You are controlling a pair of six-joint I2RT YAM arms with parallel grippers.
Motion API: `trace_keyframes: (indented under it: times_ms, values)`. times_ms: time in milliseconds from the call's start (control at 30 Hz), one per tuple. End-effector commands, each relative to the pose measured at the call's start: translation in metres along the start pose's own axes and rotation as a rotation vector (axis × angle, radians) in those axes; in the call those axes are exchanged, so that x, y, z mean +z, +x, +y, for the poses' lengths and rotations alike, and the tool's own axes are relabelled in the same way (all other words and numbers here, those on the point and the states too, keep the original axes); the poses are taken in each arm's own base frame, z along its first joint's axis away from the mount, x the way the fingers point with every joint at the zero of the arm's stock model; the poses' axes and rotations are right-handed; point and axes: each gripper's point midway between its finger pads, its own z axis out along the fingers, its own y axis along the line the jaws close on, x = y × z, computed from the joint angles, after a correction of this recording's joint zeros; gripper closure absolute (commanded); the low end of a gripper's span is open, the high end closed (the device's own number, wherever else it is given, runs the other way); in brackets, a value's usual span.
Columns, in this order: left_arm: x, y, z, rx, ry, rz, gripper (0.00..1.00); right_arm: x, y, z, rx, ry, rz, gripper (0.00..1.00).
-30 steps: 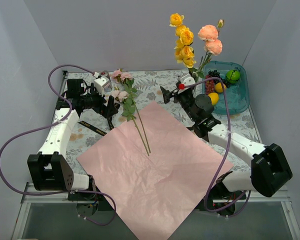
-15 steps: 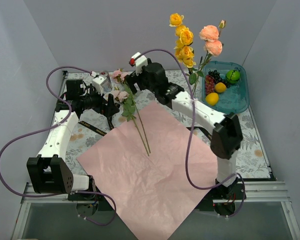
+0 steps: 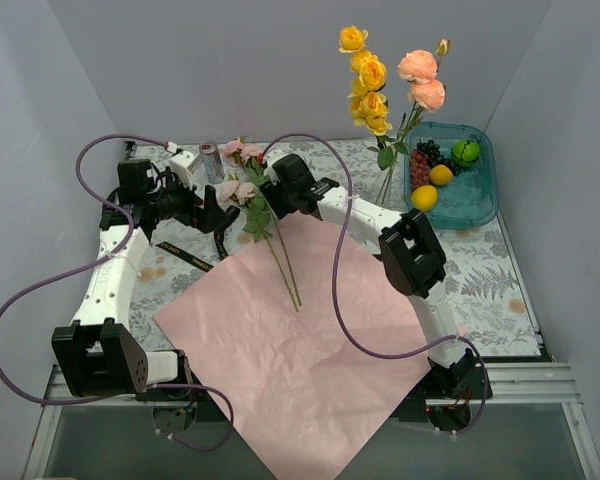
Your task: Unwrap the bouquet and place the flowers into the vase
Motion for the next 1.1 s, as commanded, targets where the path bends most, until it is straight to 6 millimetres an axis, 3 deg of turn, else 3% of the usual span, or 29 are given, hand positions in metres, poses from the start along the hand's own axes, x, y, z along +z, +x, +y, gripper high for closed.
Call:
trace_keyframes:
  times_ms: [0, 133, 467, 833, 1067]
  values:
    - [-0.009, -0.005, -0.006, 0.042, -0.003, -0.03, 0.02, 0.006, -0.014, 0.005, 0.053, -0.037, -0.07, 0.32]
    - [-0.01, -0.005, -0.006, 0.054, -0.009, -0.035, 0.02, 0.02, 0.003, 0.009, 0.049, -0.036, -0.042, 0.33]
    - [-0.01, -0.001, -0.006, 0.066, -0.004, -0.027, 0.02, 0.039, 0.019, 0.009, 0.074, 0.001, -0.022, 0.37]
    - [-0.01, 0.001, -0.008, 0.077, 0.001, -0.028, 0.02, 0.031, 0.01, 0.013, 0.119, -0.012, -0.066, 0.37]
    - [-0.011, 0.006, -0.007, 0.094, -0.007, -0.019, 0.02, 0.015, -0.009, -0.001, 0.128, 0.053, -0.116, 0.37]
